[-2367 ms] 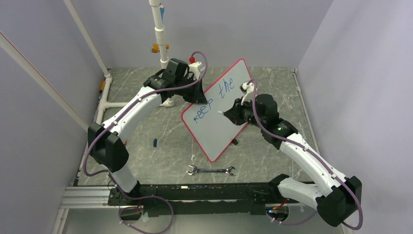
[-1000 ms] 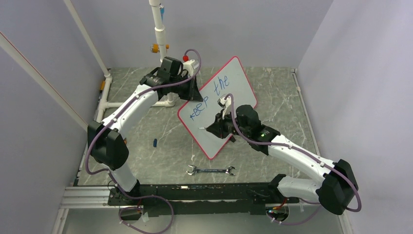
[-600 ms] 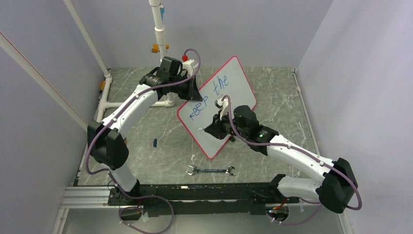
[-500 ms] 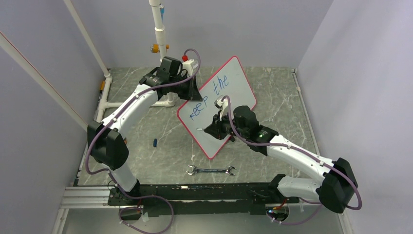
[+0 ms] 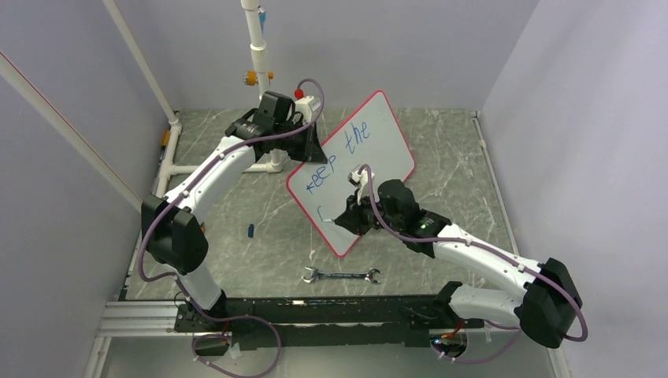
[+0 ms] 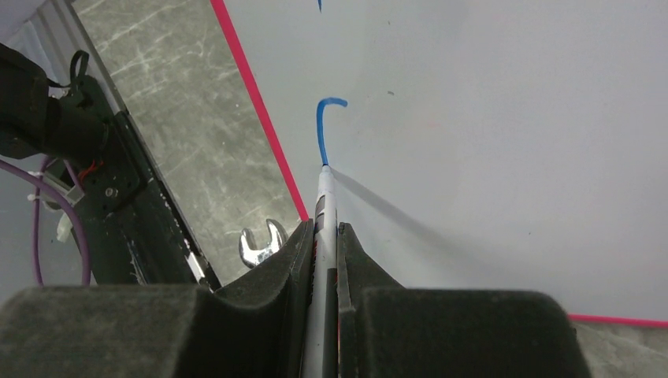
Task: Write a sentence on the whiteboard
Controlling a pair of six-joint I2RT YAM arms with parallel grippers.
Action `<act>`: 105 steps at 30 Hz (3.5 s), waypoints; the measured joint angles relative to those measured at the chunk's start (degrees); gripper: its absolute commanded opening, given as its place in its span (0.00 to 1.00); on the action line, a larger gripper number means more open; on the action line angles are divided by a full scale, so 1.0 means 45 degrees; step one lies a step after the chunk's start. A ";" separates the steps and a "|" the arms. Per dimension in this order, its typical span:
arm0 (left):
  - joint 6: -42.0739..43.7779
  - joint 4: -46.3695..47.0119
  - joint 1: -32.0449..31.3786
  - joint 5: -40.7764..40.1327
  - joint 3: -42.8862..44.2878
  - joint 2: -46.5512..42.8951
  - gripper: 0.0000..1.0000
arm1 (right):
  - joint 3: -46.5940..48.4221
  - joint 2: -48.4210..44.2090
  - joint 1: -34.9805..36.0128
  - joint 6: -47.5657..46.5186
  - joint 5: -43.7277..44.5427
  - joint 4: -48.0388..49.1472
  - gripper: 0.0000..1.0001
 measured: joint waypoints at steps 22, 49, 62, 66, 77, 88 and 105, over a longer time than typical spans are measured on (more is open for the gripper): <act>0.0044 0.0058 0.0010 0.0000 -0.0039 0.0000 0.00 | -0.0826 -0.0340 0.1224 0.0335 0.1025 -0.0913 0.00; -0.0015 0.0102 0.0019 -0.0005 -0.0068 -0.0005 0.00 | 0.0729 0.0204 0.1681 0.0369 0.2215 -0.1122 0.00; 0.0126 0.0170 0.0029 0.0015 -0.0083 -0.0005 0.00 | 0.1020 0.0437 0.1817 0.0330 0.3099 -0.1273 0.00; 0.0189 0.0194 0.0029 0.0053 -0.0083 -0.0005 0.00 | 0.1277 0.0588 0.1826 0.0238 0.3541 -0.1394 0.00; 0.0136 0.0209 0.0044 0.0044 -0.0117 -0.0005 0.00 | 0.1520 0.0617 0.1826 0.0087 0.4507 -0.1826 0.00; -0.0078 0.0204 0.0029 0.0000 -0.0126 -0.0015 0.00 | 0.1530 0.0053 0.1739 0.0044 0.5736 -0.1933 0.00; -0.0087 0.0204 0.0029 0.0005 -0.0126 -0.0015 0.00 | 0.0952 -0.0466 0.1481 0.0146 0.5935 -0.1729 0.00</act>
